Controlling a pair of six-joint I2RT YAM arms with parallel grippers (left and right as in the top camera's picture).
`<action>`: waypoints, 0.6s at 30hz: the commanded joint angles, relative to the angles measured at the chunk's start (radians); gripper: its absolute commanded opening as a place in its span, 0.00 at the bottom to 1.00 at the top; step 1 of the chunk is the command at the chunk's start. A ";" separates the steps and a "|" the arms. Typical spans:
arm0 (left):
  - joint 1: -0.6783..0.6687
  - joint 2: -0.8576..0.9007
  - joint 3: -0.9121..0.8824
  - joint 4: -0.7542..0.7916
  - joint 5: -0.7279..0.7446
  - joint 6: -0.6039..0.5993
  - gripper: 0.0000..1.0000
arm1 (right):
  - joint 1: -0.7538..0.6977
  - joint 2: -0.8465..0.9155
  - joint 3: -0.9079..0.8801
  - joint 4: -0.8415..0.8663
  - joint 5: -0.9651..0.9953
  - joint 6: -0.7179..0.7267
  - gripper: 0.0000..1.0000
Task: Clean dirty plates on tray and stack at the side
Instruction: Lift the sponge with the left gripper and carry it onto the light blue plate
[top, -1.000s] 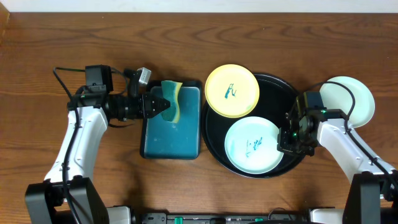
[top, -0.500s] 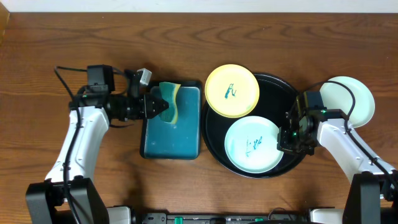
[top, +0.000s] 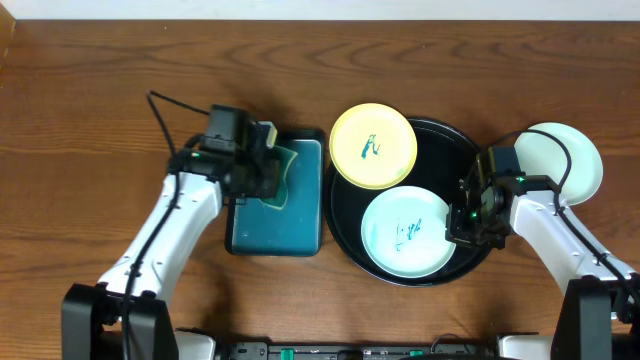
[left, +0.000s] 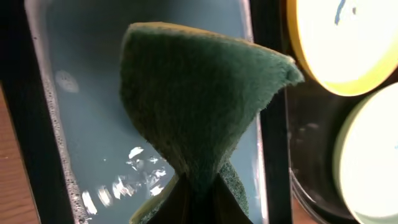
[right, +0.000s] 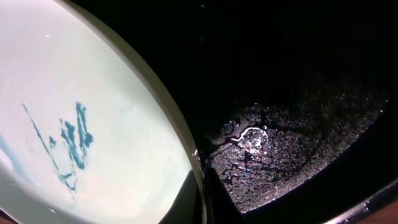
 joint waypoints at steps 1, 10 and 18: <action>-0.039 -0.011 -0.004 0.010 -0.103 -0.027 0.08 | 0.011 -0.010 -0.005 0.002 0.003 0.006 0.01; -0.047 -0.011 -0.004 0.010 -0.102 -0.039 0.08 | 0.011 -0.010 -0.005 0.002 0.003 0.006 0.01; -0.055 -0.011 -0.004 0.009 -0.093 -0.075 0.08 | 0.011 -0.010 -0.006 0.003 0.003 0.006 0.01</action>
